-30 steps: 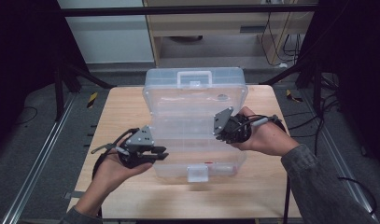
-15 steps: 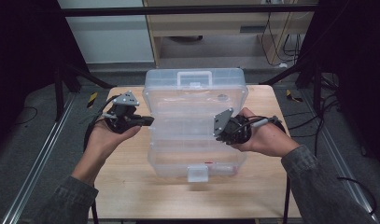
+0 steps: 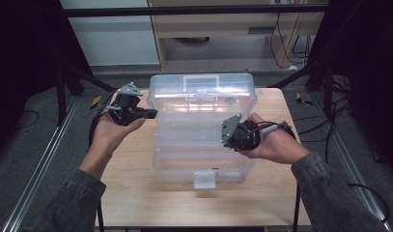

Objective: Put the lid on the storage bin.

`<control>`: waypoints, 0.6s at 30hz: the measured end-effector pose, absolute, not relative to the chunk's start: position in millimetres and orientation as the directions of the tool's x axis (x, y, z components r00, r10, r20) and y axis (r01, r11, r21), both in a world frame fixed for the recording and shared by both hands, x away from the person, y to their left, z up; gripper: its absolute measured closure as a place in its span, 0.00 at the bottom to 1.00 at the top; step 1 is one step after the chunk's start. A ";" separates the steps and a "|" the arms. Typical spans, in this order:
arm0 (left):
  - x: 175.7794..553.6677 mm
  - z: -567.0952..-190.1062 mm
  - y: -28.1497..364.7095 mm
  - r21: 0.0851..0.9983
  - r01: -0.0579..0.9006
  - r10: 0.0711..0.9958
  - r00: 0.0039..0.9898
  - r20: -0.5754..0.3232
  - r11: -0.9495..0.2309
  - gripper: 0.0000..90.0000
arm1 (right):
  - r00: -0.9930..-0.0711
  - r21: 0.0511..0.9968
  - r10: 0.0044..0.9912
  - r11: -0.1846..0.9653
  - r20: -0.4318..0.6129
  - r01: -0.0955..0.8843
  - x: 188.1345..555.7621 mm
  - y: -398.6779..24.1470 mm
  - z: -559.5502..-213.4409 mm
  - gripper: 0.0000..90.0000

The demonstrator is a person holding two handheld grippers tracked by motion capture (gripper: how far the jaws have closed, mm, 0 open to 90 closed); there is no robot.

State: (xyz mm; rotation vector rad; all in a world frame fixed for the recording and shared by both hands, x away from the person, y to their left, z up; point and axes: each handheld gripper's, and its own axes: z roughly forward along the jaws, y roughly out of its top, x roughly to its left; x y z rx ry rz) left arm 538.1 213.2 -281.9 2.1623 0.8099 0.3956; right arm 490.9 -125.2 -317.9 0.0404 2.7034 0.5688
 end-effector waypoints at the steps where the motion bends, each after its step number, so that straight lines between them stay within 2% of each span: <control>1: 538.5 -281.7 214.5 0.761 0.423 0.666 0.746 0.015 -0.492 1.00 | -0.930 0.396 0.103 0.917 -0.353 -0.048 490.8 -125.6 -318.2 0.93; 14: 535.6 -283.4 218.3 0.777 0.432 0.675 0.738 -0.012 -0.459 1.00 | -0.934 0.406 0.111 0.913 -0.339 -0.039 487.3 -126.7 -322.4 0.93; 18: 529.9 -288.2 218.7 0.777 0.433 0.669 0.743 -0.021 -0.457 1.00 | -0.940 0.438 0.132 0.899 -0.316 -0.021 486.1 -129.5 -324.3 0.88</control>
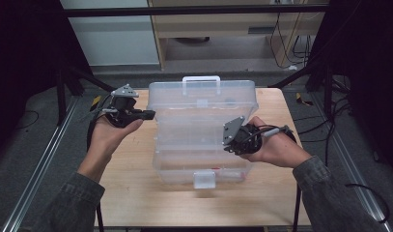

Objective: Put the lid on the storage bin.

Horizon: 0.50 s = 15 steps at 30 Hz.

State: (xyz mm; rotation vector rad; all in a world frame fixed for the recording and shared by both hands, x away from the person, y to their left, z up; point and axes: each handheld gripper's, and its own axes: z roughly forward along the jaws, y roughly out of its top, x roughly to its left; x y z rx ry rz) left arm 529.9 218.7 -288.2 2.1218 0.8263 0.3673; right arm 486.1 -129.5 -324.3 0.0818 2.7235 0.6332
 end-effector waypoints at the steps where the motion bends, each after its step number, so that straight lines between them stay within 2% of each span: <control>1: 528.6 -289.0 218.7 0.777 0.431 0.667 0.744 -0.020 -0.458 1.00 | -0.940 0.447 0.137 0.894 -0.313 -0.019 486.0 -130.3 -324.7 0.86; 3: 527.4 -289.9 218.9 0.777 0.431 0.666 0.745 -0.020 -0.459 1.00 | -0.940 0.457 0.148 0.889 -0.309 -0.010 485.2 -131.1 -325.3 0.83; 4: 524.9 -292.0 219.6 0.779 0.432 0.663 0.748 -0.029 -0.454 1.00 | -0.934 0.465 0.173 0.885 -0.313 0.008 482.8 -133.0 -326.0 0.77; 9: 516.8 -297.4 220.1 0.771 0.433 0.651 0.758 -0.032 -0.466 1.00 | -0.919 0.500 0.225 0.866 -0.323 0.036 474.1 -140.1 -325.5 0.64; 15: 509.2 -304.4 220.3 0.775 0.428 0.636 0.770 -0.044 -0.465 1.00 | -0.904 0.516 0.270 0.854 -0.330 0.067 464.6 -151.1 -328.9 0.52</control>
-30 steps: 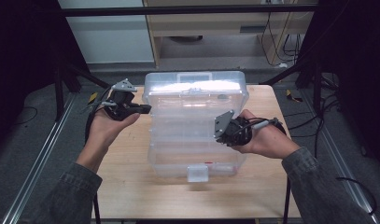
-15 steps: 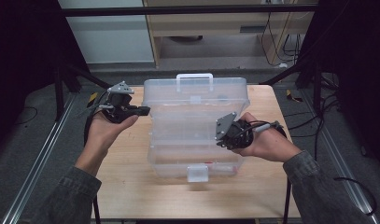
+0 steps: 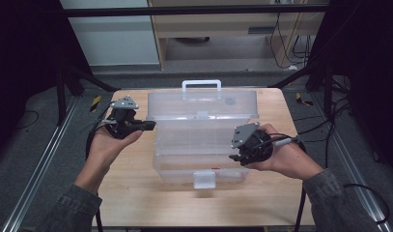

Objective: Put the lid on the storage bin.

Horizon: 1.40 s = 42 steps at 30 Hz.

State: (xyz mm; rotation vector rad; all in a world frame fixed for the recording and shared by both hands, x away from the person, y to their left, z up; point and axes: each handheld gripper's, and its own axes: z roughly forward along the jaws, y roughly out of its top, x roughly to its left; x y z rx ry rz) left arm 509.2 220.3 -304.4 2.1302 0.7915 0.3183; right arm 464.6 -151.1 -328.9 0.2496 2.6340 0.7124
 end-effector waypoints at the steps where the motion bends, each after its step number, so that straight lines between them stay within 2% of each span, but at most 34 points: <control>1: 507.6 -306.0 220.4 0.774 0.430 0.631 0.774 -0.051 -0.465 1.00 | -0.903 0.524 0.279 0.849 -0.328 0.072 463.4 -153.1 -329.3 0.50; 11: 495.8 -316.3 220.6 0.761 0.428 0.621 0.783 -0.043 -0.487 1.00 | -0.881 0.564 0.353 0.816 -0.314 0.126 452.3 -173.6 -334.4 0.41; 22: 488.6 -322.5 221.0 0.758 0.423 0.613 0.789 -0.039 -0.496 1.00 | -0.853 0.564 0.400 0.810 -0.335 0.158 441.8 -194.2 -335.8 0.30; 34: 477.9 -335.0 222.0 0.754 0.426 0.609 0.792 -0.042 -0.501 1.00 | -0.796 0.589 0.517 0.764 -0.315 0.263 444.5 -229.7 -339.3 0.21; 42: 469.6 -344.4 223.4 0.753 0.426 0.609 0.792 -0.043 -0.501 1.00 | -0.711 0.606 0.624 0.714 -0.323 0.351 460.5 -255.7 -347.7 0.17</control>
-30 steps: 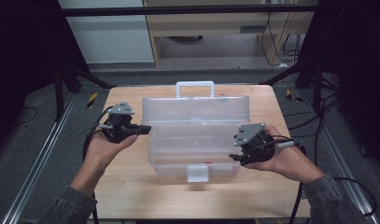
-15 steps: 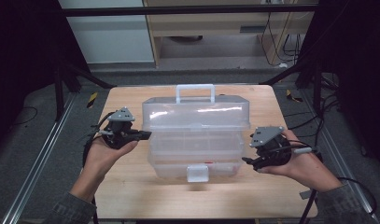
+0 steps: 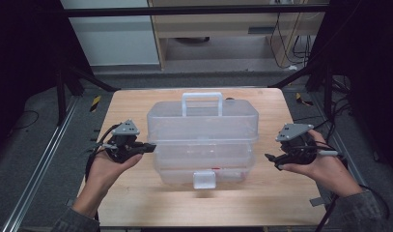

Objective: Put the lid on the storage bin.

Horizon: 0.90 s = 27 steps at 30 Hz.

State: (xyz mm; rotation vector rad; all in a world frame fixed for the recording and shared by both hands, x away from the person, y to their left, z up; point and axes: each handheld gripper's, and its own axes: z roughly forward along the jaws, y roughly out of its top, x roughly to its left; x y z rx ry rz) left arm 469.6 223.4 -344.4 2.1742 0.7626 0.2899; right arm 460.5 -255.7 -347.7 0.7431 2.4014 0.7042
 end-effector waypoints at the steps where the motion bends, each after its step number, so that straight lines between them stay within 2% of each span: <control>1: 467.8 -347.5 224.3 0.752 0.430 0.610 0.791 -0.048 -0.499 1.00 | -0.696 0.607 0.644 0.702 -0.318 0.372 464.3 -260.8 -351.9 0.17; 18: 461.0 -359.8 232.8 0.763 0.439 0.622 0.780 -0.062 -0.475 1.00 | -0.661 0.595 0.681 0.684 -0.315 0.421 469.0 -271.5 -366.8 0.17; 27: 455.8 -378.1 235.5 0.744 0.463 0.622 0.779 -0.082 -0.482 1.00 | -0.656 0.586 0.688 0.682 -0.311 0.437 468.4 -273.4 -376.2 0.18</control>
